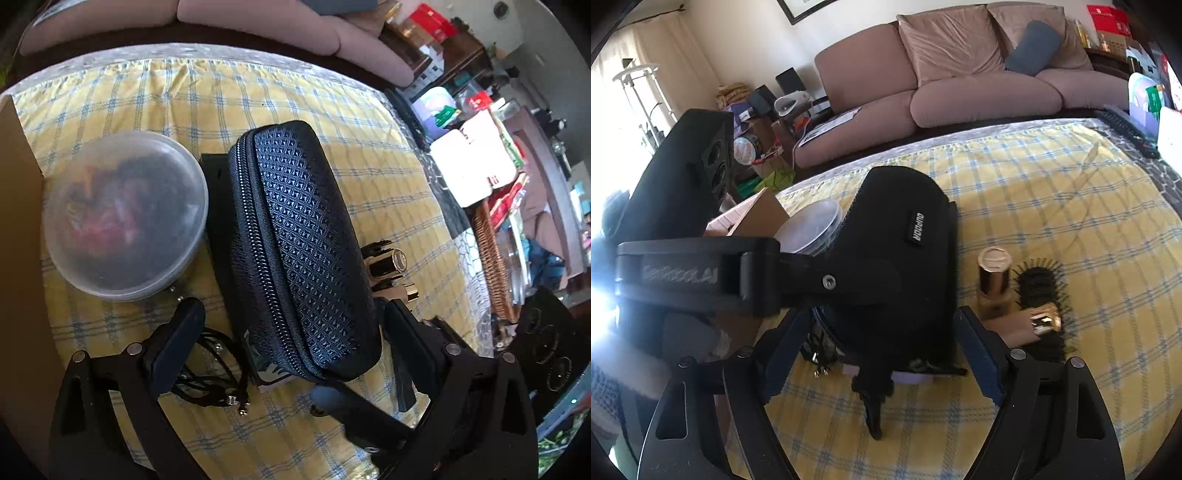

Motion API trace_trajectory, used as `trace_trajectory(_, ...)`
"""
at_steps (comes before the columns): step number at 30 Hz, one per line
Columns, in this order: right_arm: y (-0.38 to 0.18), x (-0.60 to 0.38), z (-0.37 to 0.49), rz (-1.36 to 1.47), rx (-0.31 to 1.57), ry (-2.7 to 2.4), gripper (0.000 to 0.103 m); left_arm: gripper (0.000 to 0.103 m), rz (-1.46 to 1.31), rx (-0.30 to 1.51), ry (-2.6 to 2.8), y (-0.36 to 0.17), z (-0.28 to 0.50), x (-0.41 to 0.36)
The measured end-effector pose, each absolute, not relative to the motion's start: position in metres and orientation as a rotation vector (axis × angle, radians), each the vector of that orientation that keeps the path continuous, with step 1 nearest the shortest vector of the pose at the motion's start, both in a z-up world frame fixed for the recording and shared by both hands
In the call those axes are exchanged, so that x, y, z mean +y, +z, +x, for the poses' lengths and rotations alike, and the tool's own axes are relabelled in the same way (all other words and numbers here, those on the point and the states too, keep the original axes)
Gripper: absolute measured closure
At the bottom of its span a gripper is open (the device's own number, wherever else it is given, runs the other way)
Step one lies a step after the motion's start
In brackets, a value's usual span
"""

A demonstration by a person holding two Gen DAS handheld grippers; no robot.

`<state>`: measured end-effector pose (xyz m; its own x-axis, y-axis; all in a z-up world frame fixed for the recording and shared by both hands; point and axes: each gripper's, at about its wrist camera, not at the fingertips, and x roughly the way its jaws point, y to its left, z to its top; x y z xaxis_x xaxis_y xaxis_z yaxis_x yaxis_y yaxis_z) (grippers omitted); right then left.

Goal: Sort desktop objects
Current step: 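Grasp the black zippered case with both tools from either end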

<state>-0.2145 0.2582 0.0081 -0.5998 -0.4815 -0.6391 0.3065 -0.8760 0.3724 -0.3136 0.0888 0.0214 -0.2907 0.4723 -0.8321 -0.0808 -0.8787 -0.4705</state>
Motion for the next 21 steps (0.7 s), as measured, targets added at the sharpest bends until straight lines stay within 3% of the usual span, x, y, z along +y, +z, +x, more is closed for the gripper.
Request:
trace_trajectory(8,-0.001,0.251,-0.226,1.084,-0.347,-2.454,0.019,0.007,-1.621,-0.533,2.191,0.012,-0.317,0.087)
trace_trajectory(14,0.001,0.252,-0.224,1.079,-0.346,-2.453,0.02,0.022,-1.577,-0.437,2.204,0.023,-0.312,0.098)
trace_trajectory(21,0.014,0.257,-0.208,1.078,-0.353,-2.463,0.02,0.023,-1.557,-0.471,2.17,0.036,-0.296,0.102)
